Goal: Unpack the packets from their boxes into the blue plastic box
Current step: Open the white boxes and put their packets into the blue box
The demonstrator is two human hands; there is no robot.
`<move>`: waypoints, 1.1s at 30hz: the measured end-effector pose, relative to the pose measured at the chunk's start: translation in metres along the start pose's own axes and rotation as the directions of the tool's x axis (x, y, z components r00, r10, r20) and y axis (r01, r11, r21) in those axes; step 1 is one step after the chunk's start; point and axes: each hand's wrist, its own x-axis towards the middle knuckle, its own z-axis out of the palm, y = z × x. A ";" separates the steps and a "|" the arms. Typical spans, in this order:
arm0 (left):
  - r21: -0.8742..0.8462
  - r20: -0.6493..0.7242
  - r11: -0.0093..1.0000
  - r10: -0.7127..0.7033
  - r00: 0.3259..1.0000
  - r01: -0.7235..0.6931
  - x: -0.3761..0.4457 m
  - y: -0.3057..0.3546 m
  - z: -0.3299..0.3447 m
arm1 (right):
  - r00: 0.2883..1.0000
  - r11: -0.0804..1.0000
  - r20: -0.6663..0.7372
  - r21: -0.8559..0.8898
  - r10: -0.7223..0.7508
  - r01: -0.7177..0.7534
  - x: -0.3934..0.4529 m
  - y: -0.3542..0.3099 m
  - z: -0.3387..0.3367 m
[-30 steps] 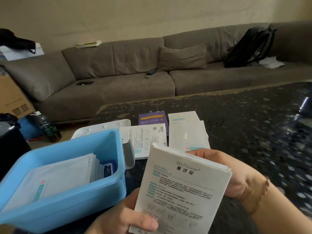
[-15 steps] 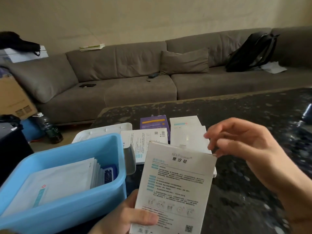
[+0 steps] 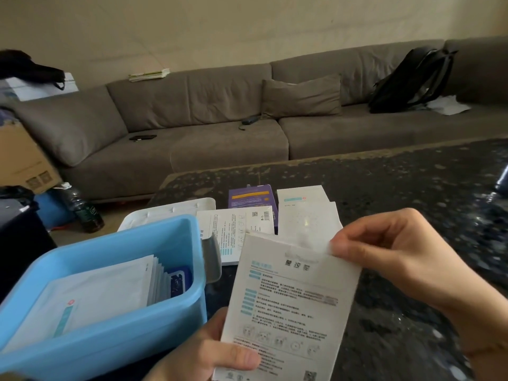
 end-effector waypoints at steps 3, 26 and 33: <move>0.021 -0.012 1.000 -0.021 1.000 0.021 -0.002 -0.001 0.000 | 0.999 0.998 -0.012 -0.047 -0.050 0.050 -0.001 -0.001 0.000; 0.676 -0.458 0.732 0.509 0.729 -0.087 0.010 -0.022 0.013 | 0.909 0.940 -0.283 -0.242 -0.305 0.240 -0.048 -0.011 0.028; 0.766 -0.269 0.617 0.562 0.782 -0.180 0.012 -0.022 0.020 | 0.898 0.979 -0.419 -0.196 -0.137 0.058 -0.083 0.009 0.045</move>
